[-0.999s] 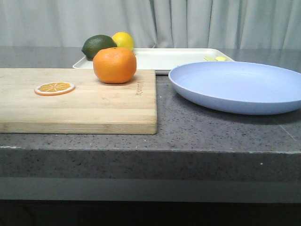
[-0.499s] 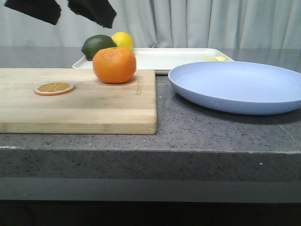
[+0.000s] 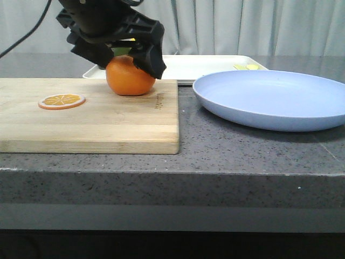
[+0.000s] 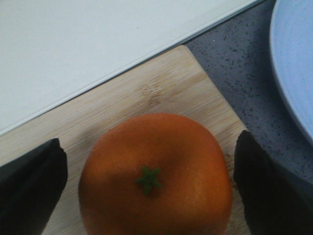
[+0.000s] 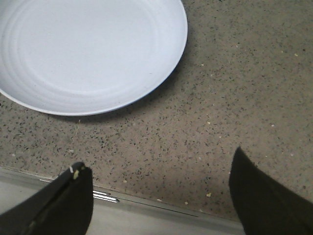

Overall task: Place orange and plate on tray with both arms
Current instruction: 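Lower the left gripper onto the orange on the cutting board and grasp it, then lift the orange with the left gripper and carry it over the blue plate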

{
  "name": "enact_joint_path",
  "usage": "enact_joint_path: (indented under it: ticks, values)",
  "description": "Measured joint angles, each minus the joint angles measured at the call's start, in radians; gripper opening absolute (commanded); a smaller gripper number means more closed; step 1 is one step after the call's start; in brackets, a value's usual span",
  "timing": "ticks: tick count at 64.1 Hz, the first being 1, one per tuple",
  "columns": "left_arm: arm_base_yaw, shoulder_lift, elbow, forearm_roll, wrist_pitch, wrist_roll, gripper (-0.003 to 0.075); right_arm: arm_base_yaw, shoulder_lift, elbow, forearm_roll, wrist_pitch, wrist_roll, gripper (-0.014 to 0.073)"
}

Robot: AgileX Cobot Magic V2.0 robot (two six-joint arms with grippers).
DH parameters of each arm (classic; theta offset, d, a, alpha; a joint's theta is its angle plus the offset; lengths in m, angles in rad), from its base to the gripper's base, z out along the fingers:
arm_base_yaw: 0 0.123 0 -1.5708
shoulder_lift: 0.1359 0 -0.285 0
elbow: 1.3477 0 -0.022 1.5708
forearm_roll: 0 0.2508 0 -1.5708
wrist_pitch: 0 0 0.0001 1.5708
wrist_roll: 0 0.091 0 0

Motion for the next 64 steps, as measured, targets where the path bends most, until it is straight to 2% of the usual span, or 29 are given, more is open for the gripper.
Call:
enact_joint_path:
  ticks: [7,21,36,49,64]
  values:
    - [0.000,0.021,0.000,0.000,0.007,0.000,0.0660,0.000,0.000,0.000,0.000,0.000,0.000,0.0584]
    - [0.000,0.022,-0.002,0.000,0.031,0.000,0.0531,0.000,0.000,0.000,0.000,0.002,0.000,0.0584]
    - [-0.004,0.023,-0.032,0.000,0.056,0.000,0.0439,0.000,0.000,0.000,0.000,0.002,0.000,0.0584]
    - [-0.024,0.024,-0.097,0.000,0.080,0.000,0.0419,0.000,0.000,0.000,0.000,0.002,0.000,0.0584]
    - [-0.124,0.031,-0.189,0.010,0.087,0.000,0.0419,0.000,0.000,0.000,0.000,0.003,0.000,0.0584]
